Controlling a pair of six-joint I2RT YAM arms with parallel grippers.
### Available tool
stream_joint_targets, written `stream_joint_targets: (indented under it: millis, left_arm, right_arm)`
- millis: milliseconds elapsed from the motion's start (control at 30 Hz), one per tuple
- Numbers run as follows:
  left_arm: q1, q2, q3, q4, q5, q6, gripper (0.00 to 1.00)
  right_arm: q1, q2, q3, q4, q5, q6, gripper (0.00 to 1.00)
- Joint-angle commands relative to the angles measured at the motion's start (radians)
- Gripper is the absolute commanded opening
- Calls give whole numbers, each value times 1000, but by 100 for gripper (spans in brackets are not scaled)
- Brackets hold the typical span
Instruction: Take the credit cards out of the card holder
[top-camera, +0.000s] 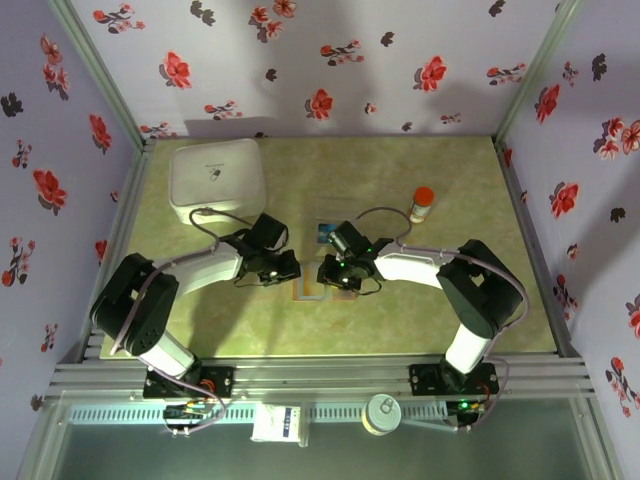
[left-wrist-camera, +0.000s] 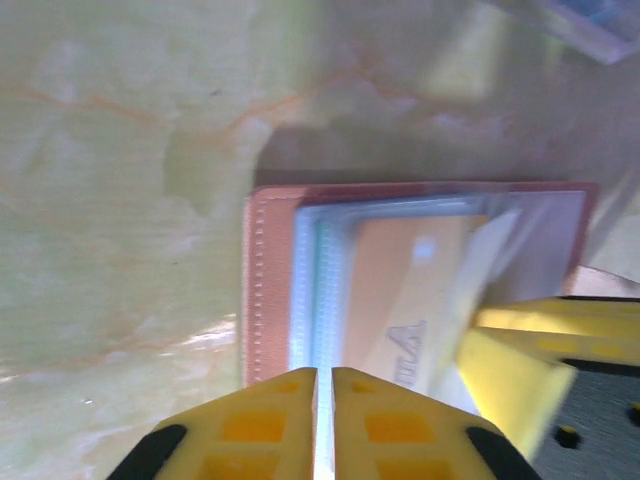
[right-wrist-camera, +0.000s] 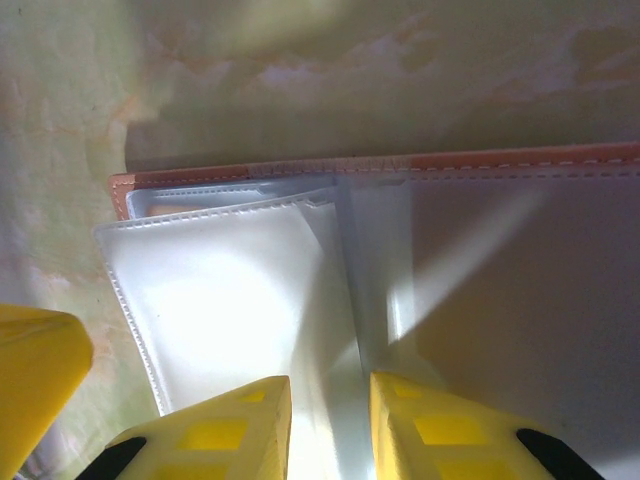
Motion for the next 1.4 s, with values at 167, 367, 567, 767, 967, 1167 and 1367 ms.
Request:
stream_joint_targets:
  millis: [167,367,567,767,967,1167,1367]
  left_arm:
    - [5,0,-20,166,135,-90,29]
    - [-4,46,-31,202,159,-113,29]
    - [-9,75,-28,217,171,-124,27]
    - [-18,107,-17,225,181,-128,25]
    - [-24,107,-7,223,182,-134,24]
    - [-26,106,3,215,179,-137,24]
    - [-26,74,7,168,141,-117,23]
  right_arm:
    - [9,-17,-24,-18,21,-13,28]
    - [8,-19,-24,-19,20,-11,28]
    - [8,-30,-23,-26,26,-11,28]
    - [8,-55,-27,-37,35,-12,28]
    - [7,-64,-35,-42,38,-17,28]
    - [7,-61,-47,-26,30,-19,26]
    - [5,-33,-51,1,11,-18,20]
